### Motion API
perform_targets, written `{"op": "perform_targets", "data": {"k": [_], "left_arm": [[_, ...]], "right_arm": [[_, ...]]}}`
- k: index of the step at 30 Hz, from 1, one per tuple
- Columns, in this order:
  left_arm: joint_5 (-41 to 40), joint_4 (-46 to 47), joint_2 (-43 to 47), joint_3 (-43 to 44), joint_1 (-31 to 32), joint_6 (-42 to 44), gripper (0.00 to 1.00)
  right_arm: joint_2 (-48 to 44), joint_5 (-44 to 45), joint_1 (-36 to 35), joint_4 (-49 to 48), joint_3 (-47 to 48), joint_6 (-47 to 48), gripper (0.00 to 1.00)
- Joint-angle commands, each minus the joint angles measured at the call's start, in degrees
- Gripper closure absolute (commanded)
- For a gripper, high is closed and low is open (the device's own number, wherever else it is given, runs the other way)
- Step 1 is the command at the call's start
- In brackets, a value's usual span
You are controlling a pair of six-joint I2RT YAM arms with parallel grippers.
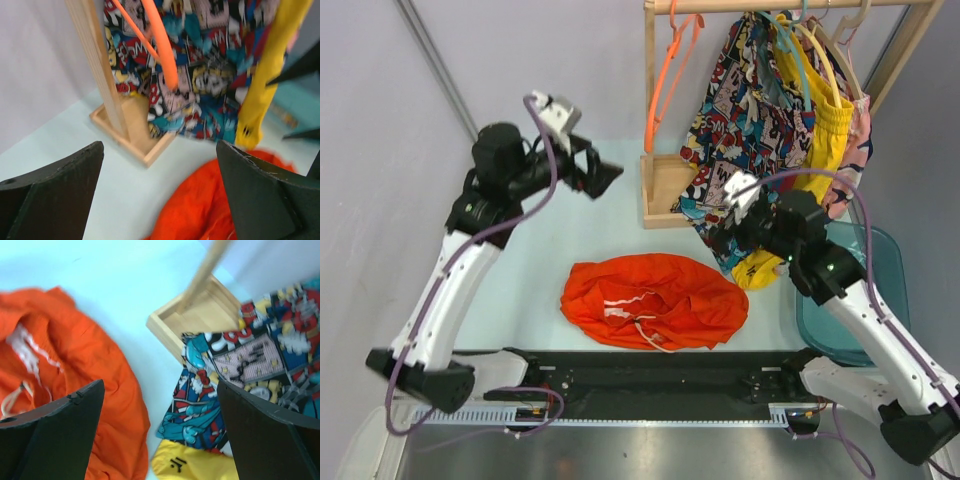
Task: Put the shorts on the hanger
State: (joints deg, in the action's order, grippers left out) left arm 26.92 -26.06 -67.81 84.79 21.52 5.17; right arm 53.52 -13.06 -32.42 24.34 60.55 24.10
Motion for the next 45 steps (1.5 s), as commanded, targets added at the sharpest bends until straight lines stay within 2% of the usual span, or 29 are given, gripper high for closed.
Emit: {"op": "perform_targets", "data": {"k": [1, 5, 10, 14, 16, 22, 28, 34, 40, 43, 45], "left_arm": [[-6.4, 8.3, -7.9, 8.8, 2.0, -18.3, 0.01], [-6.2, 10.9, -13.9, 14.7, 4.8, -22.1, 0.02], [-13.5, 12.4, -18.6, 19.7, 8.6, -21.5, 0.03], [-21.1, 11.1, -22.4, 22.7, 9.9, -20.6, 0.10], [-25.1, 8.9, -25.4, 27.0, 10.6, -20.4, 0.13], [-26.8, 4.7, -31.2, 34.3, 12.0, -18.8, 0.24], [-24.1, 3.0, -33.9, 37.5, 12.4, -18.7, 0.43], [-23.7, 6.5, -33.4, 38.6, 12.6, -18.9, 0.62], [-23.8, 7.5, -34.1, 42.5, 12.7, -17.7, 0.92], [-23.6, 8.7, -33.3, 42.8, 12.8, -17.6, 1.00], [-23.6, 8.9, -32.9, 42.9, 12.8, -17.6, 1.00]], "right_arm": [[2.1, -2.0, 6.9, -3.9, 5.1, -16.3, 0.00], [2.9, -3.9, 12.1, -3.9, 6.9, -20.3, 0.00], [2.3, -6.1, 16.2, -4.1, 7.4, -21.5, 0.00], [1.9, -7.3, 17.6, -4.1, 7.5, -22.6, 0.00], [1.8, -8.3, 17.7, -4.0, 7.6, -22.6, 0.00], [2.0, -9.2, 17.9, -4.7, 7.6, -22.6, 0.00], [1.9, -9.1, 18.2, -4.7, 7.6, -21.9, 0.00], [2.0, -9.4, 18.4, -4.6, 7.6, -21.6, 0.00], [2.1, -9.4, 18.4, -4.2, 7.6, -21.6, 0.00], [2.0, -9.5, 18.4, -4.6, 7.6, -21.5, 0.00], [2.0, -9.5, 18.4, -4.6, 7.6, -21.5, 0.00]]}}
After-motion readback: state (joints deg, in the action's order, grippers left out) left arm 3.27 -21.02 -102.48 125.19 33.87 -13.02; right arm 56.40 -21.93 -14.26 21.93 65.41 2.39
